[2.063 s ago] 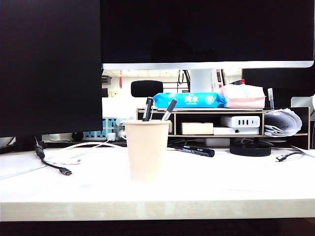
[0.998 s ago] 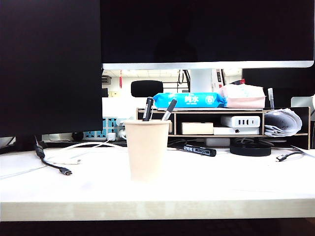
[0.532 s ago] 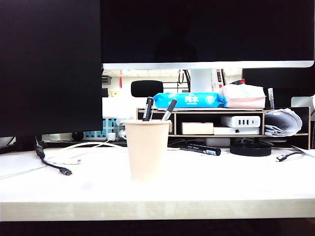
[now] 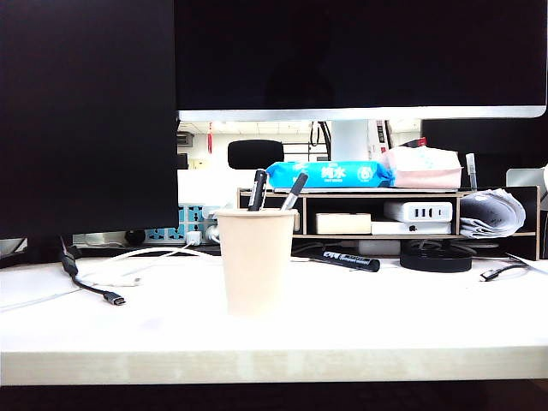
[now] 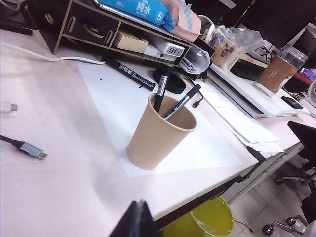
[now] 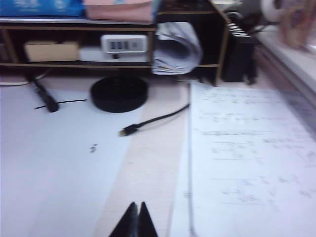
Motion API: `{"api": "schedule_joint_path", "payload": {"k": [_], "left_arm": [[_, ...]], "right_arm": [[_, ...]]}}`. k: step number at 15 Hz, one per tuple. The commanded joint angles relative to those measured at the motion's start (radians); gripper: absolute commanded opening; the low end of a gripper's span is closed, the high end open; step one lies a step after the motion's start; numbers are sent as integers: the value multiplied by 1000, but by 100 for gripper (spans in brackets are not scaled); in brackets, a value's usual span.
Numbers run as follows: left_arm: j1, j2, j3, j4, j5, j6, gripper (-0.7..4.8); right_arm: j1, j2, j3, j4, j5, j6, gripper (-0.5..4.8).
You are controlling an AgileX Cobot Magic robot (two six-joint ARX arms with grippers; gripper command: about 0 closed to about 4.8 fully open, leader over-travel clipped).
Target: Pick up the marker from the paper cup and put it on the table.
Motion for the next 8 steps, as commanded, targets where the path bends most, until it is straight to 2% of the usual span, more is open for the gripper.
{"api": "schedule_joint_path", "payload": {"k": [1, 8], "left_arm": [[0, 0, -1, -13, 3, 3, -5], [0, 0, -1, -13, 3, 3, -5]], "right_arm": [[-58, 0, -4, 14, 0, 40, -1], [-69, 0, -4, 14, 5, 40, -1]]}}
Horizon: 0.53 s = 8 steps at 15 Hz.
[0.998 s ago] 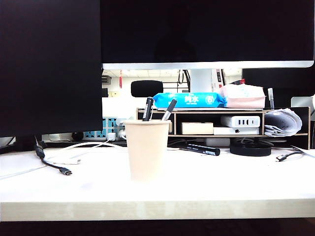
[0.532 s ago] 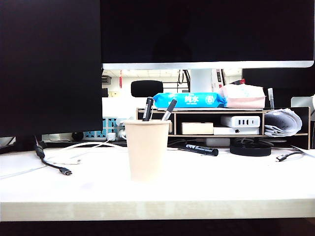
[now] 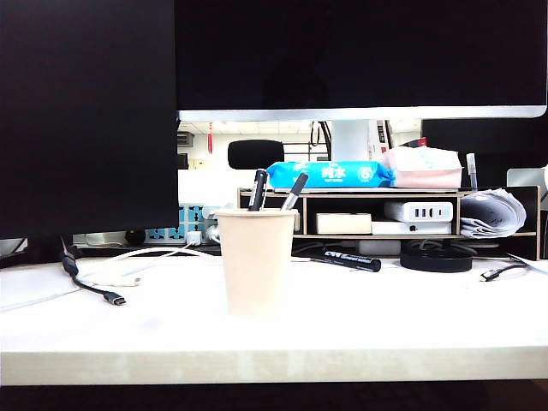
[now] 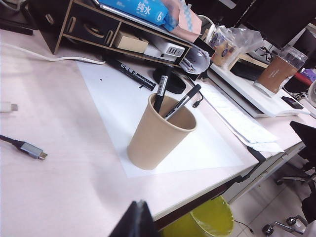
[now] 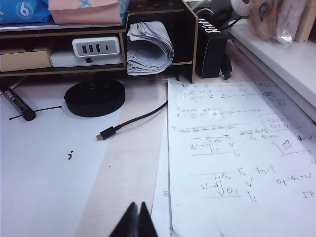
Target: Pick up the marker from the paper cup and put it on the table.
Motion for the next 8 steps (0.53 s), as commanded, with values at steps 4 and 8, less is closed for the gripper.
{"api": "schedule_joint_path", "payload": {"k": [4, 8], "left_arm": [[0, 0, -1, -13, 3, 3, -5], [0, 0, -1, -13, 3, 3, -5]], "right_arm": [[6, 0, -4, 18, 6, 3, -1], [51, 0, -4, 17, 6, -44, -1]]}}
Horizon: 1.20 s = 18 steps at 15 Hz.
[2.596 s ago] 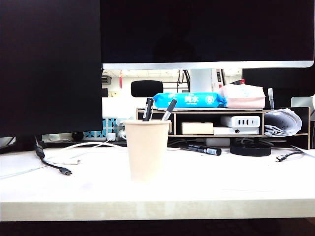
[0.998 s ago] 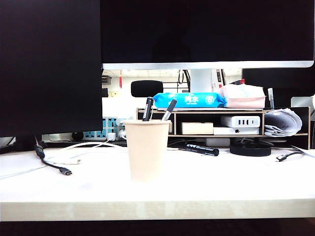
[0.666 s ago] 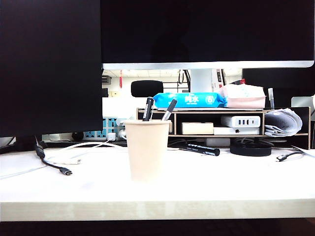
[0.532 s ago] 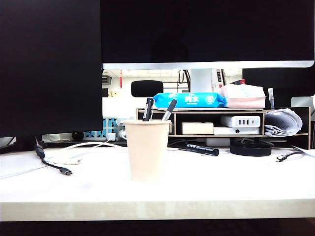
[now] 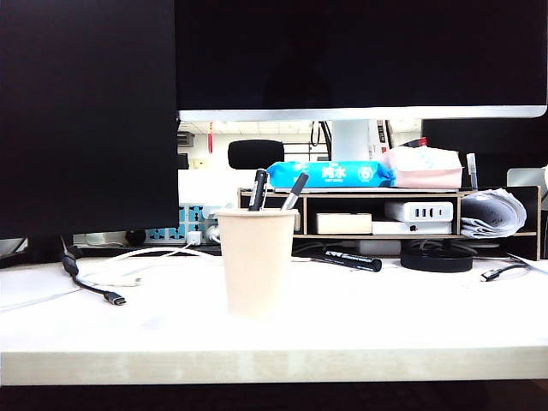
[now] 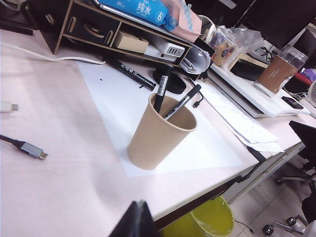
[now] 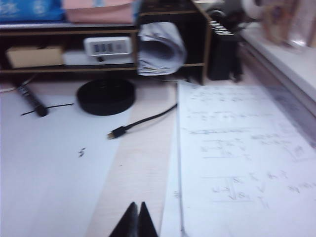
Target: Pick up the marker from the paper cup and put it on the table.
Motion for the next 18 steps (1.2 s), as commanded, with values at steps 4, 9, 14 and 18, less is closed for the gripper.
{"api": "schedule_joint_path", "payload": {"k": [4, 9, 14, 18], "left_arm": [[0, 0, -1, -13, 3, 3, -5], [0, 0, -1, -13, 3, 3, -5], [0, 0, -1, -13, 3, 3, -5], [0, 0, -1, -13, 3, 3, -5]], "right_arm": [[17, 0, -4, 14, 5, -29, -1], [17, 0, -4, 16, 5, -38, -1], [17, 0, -3, 18, 5, -38, -1], [17, 0, -3, 18, 5, -38, -1]]}}
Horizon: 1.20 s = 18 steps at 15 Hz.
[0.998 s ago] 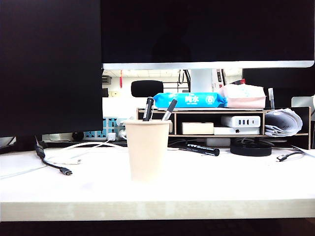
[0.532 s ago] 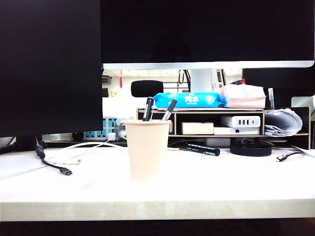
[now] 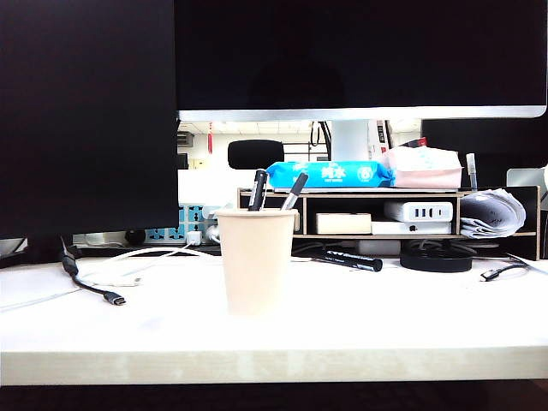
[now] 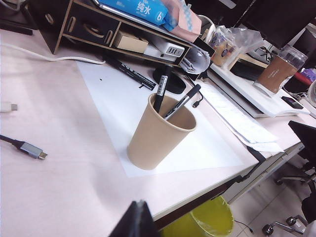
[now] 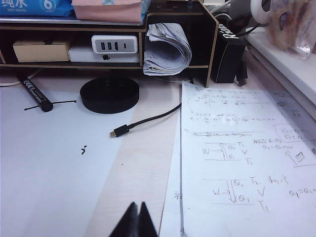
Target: Pick up the marker from the paper cup and put it on the table.
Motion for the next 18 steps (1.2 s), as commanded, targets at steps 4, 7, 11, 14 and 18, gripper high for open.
{"api": "schedule_joint_path", "payload": {"k": [4, 7, 11, 14, 18], "left_arm": [[0, 0, -1, -13, 3, 3, -5], [0, 0, -1, -13, -20, 136, -5], [-11, 0, -2, 12, -464, 350, -5], [-73, 0, -2, 11, -702, 390, -5], [-81, 0, -2, 14, -745, 357, -5]], "right_arm": [[1, 0, -3, 18, 5, -2, -1], [1, 0, -3, 18, 5, -2, -1], [1, 0, -3, 18, 5, -2, -1], [1, 0, -3, 18, 5, -2, -1], [1, 0, -3, 18, 4, -2, -1]]}}
